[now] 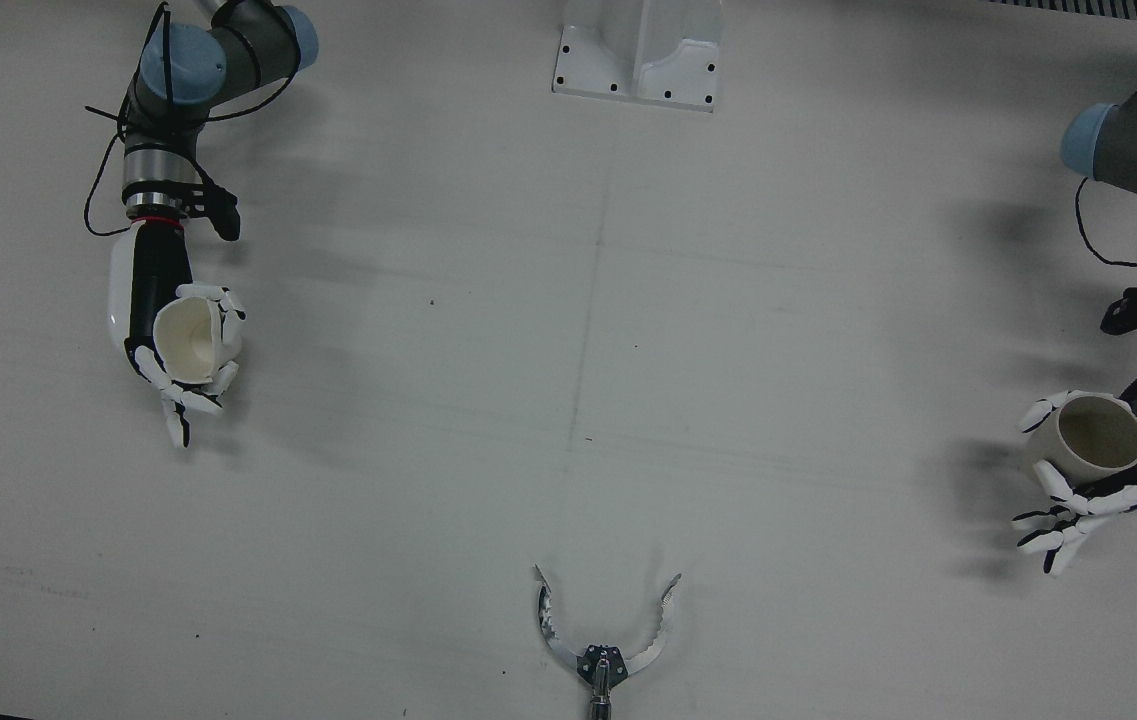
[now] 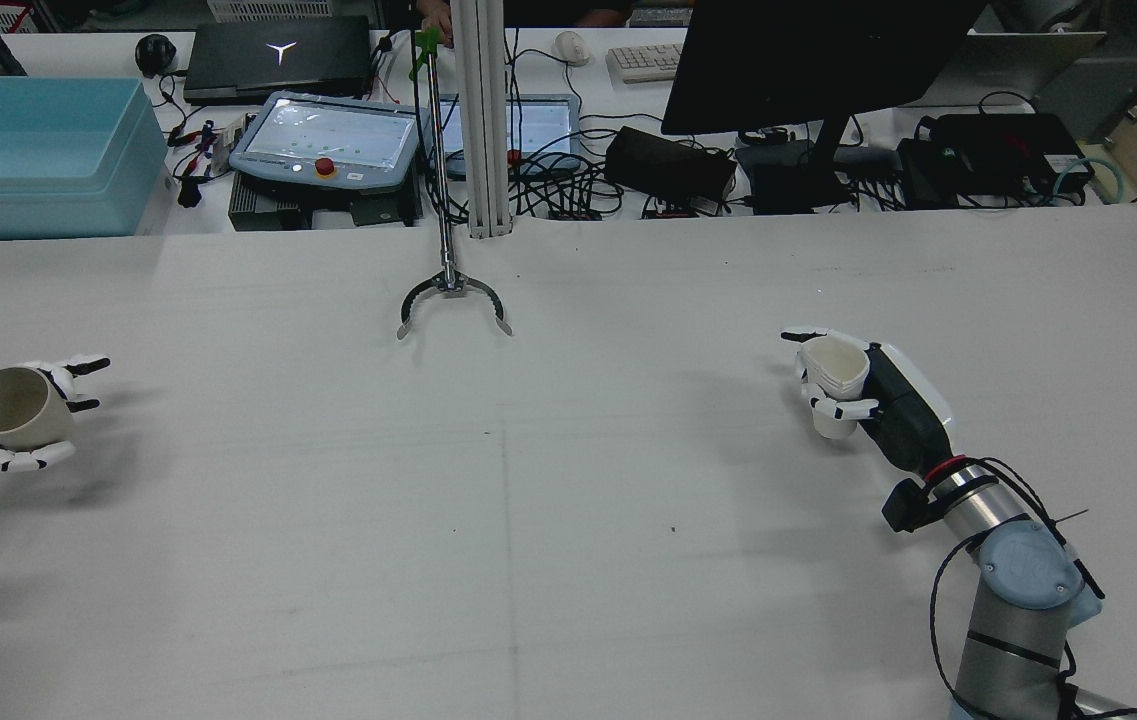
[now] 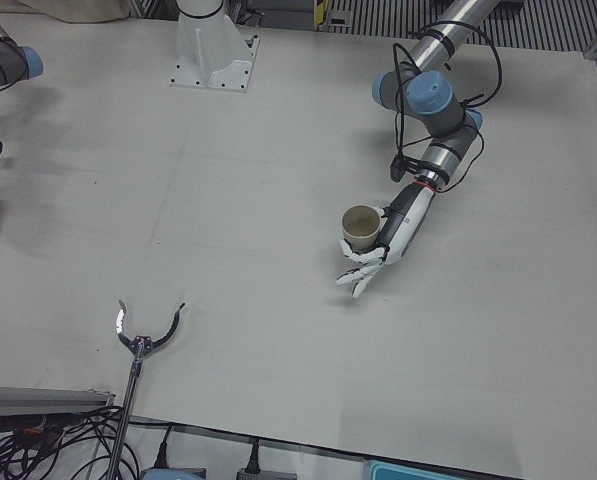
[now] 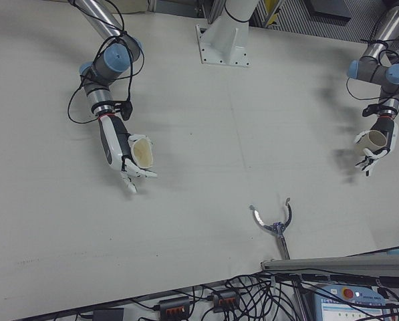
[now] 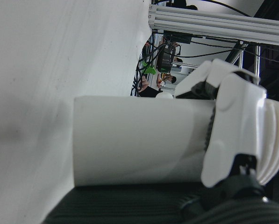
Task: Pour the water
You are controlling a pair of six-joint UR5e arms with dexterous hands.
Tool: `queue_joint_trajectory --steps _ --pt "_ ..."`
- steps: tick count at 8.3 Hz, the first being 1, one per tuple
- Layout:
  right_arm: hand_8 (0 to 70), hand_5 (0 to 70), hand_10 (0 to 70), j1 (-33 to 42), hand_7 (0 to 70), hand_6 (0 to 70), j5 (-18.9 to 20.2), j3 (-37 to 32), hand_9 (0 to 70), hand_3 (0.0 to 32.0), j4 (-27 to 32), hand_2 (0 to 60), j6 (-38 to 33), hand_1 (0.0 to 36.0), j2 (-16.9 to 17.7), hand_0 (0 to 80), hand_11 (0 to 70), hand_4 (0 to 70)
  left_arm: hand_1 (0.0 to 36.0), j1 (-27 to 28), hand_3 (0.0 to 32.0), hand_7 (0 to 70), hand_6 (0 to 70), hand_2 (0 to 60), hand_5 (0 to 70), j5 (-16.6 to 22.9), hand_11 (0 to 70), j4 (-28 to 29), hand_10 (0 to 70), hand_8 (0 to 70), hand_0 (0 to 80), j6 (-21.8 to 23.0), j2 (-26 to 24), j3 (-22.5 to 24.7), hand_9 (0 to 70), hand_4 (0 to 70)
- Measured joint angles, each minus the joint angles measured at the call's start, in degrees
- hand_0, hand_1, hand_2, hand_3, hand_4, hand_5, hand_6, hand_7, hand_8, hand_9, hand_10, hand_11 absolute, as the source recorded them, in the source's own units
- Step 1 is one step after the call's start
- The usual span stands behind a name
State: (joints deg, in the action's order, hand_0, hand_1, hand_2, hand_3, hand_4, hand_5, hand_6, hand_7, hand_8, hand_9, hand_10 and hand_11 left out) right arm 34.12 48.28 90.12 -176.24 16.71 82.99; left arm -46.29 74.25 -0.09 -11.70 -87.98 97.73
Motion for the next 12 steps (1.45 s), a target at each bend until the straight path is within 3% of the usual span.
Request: queue_joint_trajectory --steps 1,2,3,8,11,12 --pt "6.1 11.4 0.0 0.0 0.0 12.7 0.1 0.0 1.8 10.8 -0.1 5.5 0.0 24.8 0.1 58.6 0.0 0.0 36.0 0.0 0.0 11.6 24.8 60.0 70.0 0.0 23.9 0.1 14.5 9.1 80.0 0.0 0.1 -0.1 3.8 70.0" --pt "0.1 9.0 0.0 0.0 0.0 5.0 0.5 0.0 0.0 27.8 -0.1 3.1 0.0 22.1 0.1 55.0 0.0 0.0 36.0 0.0 0.0 11.7 24.8 60.0 70.0 0.0 23.9 0.2 14.5 9.1 80.0 0.0 0.1 -0.2 3.8 70.0" --pt "0.0 7.7 0.0 0.0 0.0 0.9 0.8 0.1 0.0 32.0 -0.2 3.4 0.1 20.8 0.2 53.2 0.0 0.0 36.0 0.0 0.0 11.7 24.8 60.0 70.0 0.0 24.0 0.3 14.5 9.1 80.0 0.0 0.1 -0.3 3.9 70.0" --pt "0.0 8.2 0.0 0.2 0.0 2.3 1.2 1.0 0.0 32.0 -0.2 10.6 0.2 22.8 0.1 53.3 0.0 0.0 36.0 -1.2 0.0 11.7 25.1 60.0 70.0 0.0 24.1 1.4 14.6 9.3 80.0 0.0 1.3 -0.5 3.9 70.0" --pt "0.4 9.3 0.0 3.2 2.3 7.3 3.3 10.6 0.0 32.0 -0.7 15.6 1.0 25.7 0.2 56.0 0.0 0.0 36.0 -2.2 0.0 11.9 25.3 60.0 70.0 0.1 24.0 1.8 14.6 9.3 80.0 0.0 1.5 -0.9 4.0 70.0" --pt "1.1 9.5 0.0 5.1 8.5 10.6 4.5 14.2 0.3 32.0 -0.9 18.4 1.6 25.9 0.5 56.1 0.0 0.0 36.0 -2.2 0.0 11.8 24.8 60.0 70.0 0.1 24.1 2.8 14.6 9.3 80.0 0.0 1.5 -2.3 4.0 70.0"
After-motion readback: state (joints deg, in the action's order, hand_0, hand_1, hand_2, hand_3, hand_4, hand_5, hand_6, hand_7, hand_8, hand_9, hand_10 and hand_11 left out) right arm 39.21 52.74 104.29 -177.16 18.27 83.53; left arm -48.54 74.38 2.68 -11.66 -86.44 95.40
